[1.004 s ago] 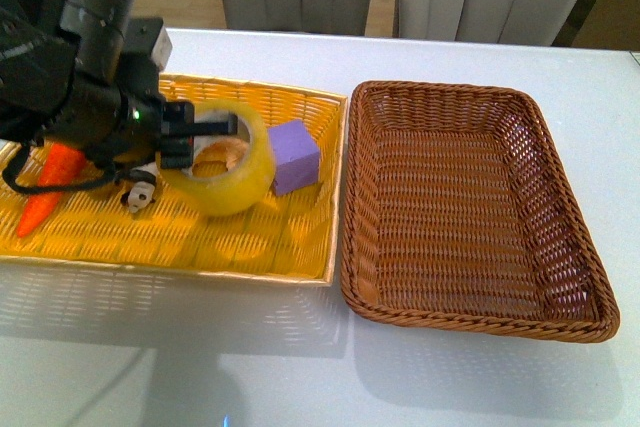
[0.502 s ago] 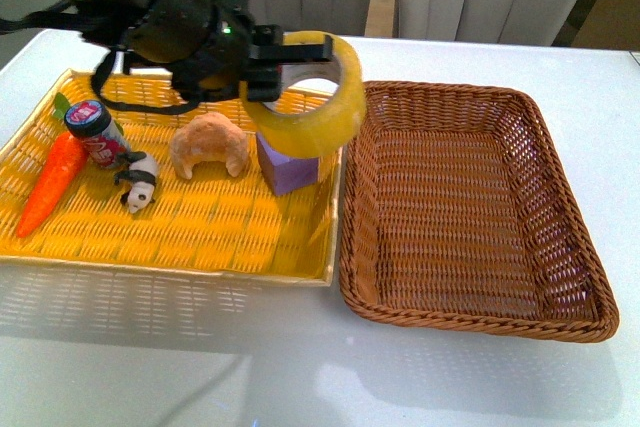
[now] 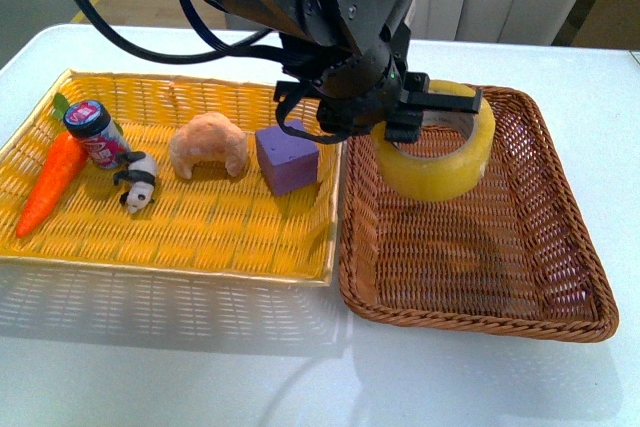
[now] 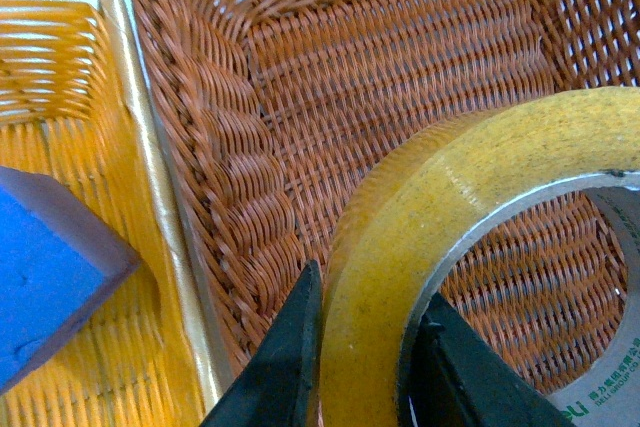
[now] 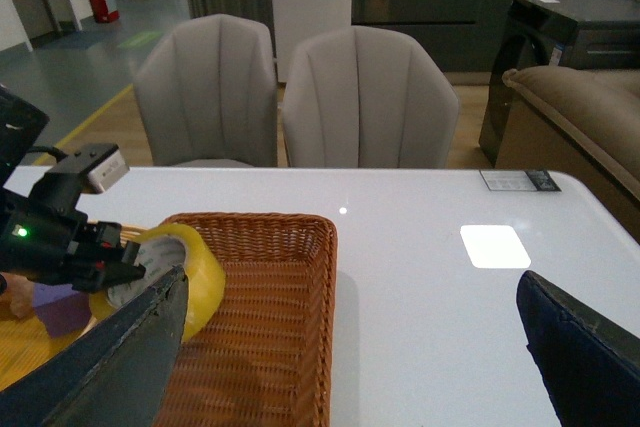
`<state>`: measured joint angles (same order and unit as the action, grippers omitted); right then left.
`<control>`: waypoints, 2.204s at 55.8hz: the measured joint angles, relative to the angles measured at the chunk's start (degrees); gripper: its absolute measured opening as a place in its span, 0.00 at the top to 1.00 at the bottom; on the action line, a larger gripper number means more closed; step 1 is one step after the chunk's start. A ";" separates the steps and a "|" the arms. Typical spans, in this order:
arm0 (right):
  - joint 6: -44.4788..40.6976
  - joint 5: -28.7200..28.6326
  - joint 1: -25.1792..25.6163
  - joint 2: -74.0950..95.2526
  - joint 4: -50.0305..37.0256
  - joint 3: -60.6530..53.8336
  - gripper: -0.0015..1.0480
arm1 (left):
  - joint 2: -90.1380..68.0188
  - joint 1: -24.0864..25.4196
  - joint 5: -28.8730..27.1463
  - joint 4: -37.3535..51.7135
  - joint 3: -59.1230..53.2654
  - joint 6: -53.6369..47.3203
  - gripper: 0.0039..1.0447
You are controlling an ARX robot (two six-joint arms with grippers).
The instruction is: Move tape to another basket
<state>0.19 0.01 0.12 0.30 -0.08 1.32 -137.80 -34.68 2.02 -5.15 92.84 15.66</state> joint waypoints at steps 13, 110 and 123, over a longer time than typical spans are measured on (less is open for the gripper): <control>-0.02 0.00 0.00 -0.02 0.00 0.00 0.09 | -1.07 -1.01 1.03 -0.66 1.40 1.11 0.66; -0.02 0.00 0.00 -0.02 0.00 0.00 0.09 | 78.99 28.20 -8.24 59.10 -88.85 -14.91 0.99; -0.02 0.00 0.00 -0.02 0.00 0.00 0.09 | 90.16 33.46 -2.56 50.23 -91.06 -15.06 0.99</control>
<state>0.16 0.01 0.12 0.27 -0.08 1.32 -47.64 -1.21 -0.54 45.08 1.78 0.60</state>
